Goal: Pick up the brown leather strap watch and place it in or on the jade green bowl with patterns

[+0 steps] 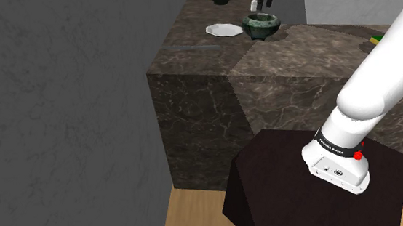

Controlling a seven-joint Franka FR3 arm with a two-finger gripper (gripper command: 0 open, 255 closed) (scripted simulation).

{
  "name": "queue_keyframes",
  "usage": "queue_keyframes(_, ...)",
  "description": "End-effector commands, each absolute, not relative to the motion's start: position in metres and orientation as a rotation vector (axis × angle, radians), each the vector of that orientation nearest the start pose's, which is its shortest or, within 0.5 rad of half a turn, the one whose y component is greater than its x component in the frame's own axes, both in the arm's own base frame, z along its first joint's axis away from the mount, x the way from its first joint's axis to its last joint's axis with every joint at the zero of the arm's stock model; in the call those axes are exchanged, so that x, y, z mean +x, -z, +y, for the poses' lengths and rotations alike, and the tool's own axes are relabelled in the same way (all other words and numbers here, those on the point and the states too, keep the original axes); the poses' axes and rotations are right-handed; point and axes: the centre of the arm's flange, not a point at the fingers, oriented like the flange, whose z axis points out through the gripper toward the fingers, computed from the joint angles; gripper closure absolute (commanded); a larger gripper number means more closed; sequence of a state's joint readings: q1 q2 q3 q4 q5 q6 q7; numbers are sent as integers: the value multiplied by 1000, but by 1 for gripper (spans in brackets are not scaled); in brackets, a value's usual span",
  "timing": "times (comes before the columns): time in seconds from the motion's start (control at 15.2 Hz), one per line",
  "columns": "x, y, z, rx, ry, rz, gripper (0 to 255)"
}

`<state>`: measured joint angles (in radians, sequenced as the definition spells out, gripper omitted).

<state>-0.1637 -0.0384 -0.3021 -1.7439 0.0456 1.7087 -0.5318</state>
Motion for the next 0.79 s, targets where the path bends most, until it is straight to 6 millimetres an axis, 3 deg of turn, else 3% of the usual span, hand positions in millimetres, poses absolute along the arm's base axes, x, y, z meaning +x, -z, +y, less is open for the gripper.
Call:
queue_keyframes(0.0,492,-588,-247,-3091,44,-93,0)
queue_keyframes(0.2,491,-624,-248,-3091,44,-93,0)
queue_keyframes(0.73,491,-624,-248,-3091,44,-93,0)
